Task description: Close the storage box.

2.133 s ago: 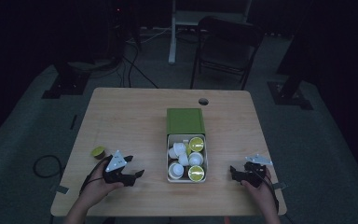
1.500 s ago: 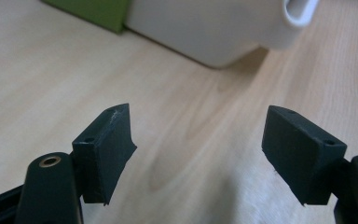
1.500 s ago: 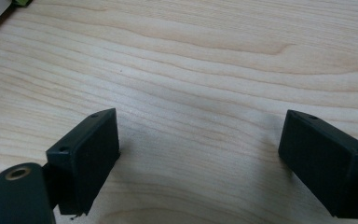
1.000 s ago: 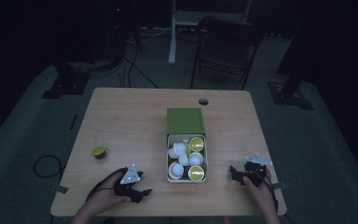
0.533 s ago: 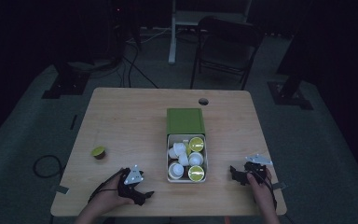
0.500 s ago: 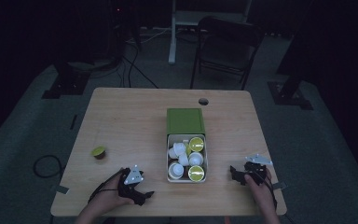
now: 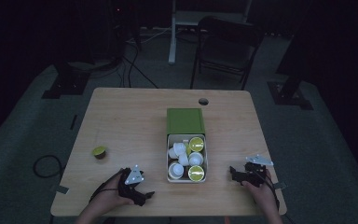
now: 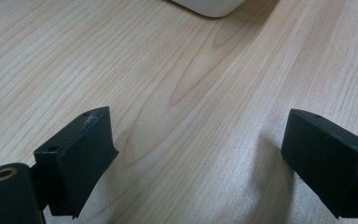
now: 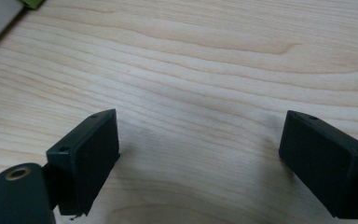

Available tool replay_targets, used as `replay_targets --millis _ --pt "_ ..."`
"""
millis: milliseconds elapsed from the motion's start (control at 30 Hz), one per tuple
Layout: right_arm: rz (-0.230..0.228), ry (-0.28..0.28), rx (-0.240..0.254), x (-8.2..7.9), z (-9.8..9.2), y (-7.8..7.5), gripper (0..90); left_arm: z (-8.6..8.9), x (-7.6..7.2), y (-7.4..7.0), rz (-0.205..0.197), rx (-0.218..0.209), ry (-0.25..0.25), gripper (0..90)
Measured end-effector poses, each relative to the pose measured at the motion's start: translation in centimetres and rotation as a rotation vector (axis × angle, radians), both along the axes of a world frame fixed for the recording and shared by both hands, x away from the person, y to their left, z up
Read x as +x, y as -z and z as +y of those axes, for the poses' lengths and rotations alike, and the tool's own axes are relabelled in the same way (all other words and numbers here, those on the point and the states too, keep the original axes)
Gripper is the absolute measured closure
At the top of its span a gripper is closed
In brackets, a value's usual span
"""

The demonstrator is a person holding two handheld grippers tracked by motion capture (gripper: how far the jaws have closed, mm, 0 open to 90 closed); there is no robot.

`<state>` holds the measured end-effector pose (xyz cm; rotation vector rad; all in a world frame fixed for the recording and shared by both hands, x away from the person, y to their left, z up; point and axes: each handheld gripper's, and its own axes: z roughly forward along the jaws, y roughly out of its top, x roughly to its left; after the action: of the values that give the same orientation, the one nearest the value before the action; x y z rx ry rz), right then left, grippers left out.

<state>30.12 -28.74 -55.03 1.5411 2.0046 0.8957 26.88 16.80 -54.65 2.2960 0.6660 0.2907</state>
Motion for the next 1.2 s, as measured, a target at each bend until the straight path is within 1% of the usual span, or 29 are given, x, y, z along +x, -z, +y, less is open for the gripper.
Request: replay_targets --millis 67,133,267,300,467,567,633,733,800,833,867,900,1033,1133,1200 --pt "0.002 -0.006 0.012 -0.1 0.1 -0.1 11.7 0.0 0.0 0.0 0.000 0.001 0.000 9.6" --pt "-0.004 -0.023 0.007 -0.3 0.4 -0.3 11.7 0.0 0.0 -0.1 0.007 0.001 0.002 9.6" --pt "-0.024 -0.067 -0.001 -0.7 1.2 -0.8 11.7 -0.2 -0.1 -0.3 0.016 -0.016 0.011 9.6" --pt "-0.022 -0.077 0.000 -0.8 1.4 -0.8 11.7 -0.2 -0.1 -0.3 0.011 -0.019 0.012 9.6" --pt "-0.023 -0.144 -0.007 -1.3 2.8 -0.9 11.7 -0.3 0.3 -0.8 -0.013 -0.063 0.003 9.8" --pt "-0.029 -0.174 -0.015 -1.6 3.3 -1.1 11.7 -0.5 0.4 -1.2 -0.020 -0.099 0.010 9.9" --pt "-0.036 -0.188 -0.008 -1.7 3.7 -1.4 11.7 -0.7 0.5 -1.5 -0.025 -0.125 0.011 9.9" --pt "-0.043 -0.216 0.000 -2.0 4.1 -1.8 11.7 -0.9 0.6 -1.7 -0.040 -0.123 0.024 9.9" --pt "-0.049 -0.239 0.001 -2.3 4.4 -2.1 11.7 -1.2 0.7 -1.8 -0.043 -0.129 0.028 9.9" --pt "-0.049 -0.239 0.001 -2.3 4.4 -2.1 11.7 -1.2 0.7 -1.8 -0.043 -0.129 0.028 9.9" --pt "-0.052 -0.254 0.002 -2.4 4.5 -2.2 11.7 -1.4 0.7 -2.0 -0.047 -0.134 0.044 9.9" --pt "-0.061 -0.288 0.005 -2.7 4.8 -2.5 11.7 -1.6 0.7 -2.0 -0.049 -0.132 0.050 9.9" --pt "-0.074 -0.343 0.021 -3.2 5.2 -3.1 11.7 -2.1 0.8 -2.3 -0.059 -0.133 0.062 9.9" --pt "-0.098 -0.379 0.067 -3.5 5.4 -3.7 11.7 -2.4 1.1 -2.7 -0.069 -0.144 0.061 9.9" --pt "-0.114 -0.413 0.097 -3.8 5.5 -4.2 11.7 -2.6 1.2 -2.9 -0.076 -0.160 0.057 10.0"
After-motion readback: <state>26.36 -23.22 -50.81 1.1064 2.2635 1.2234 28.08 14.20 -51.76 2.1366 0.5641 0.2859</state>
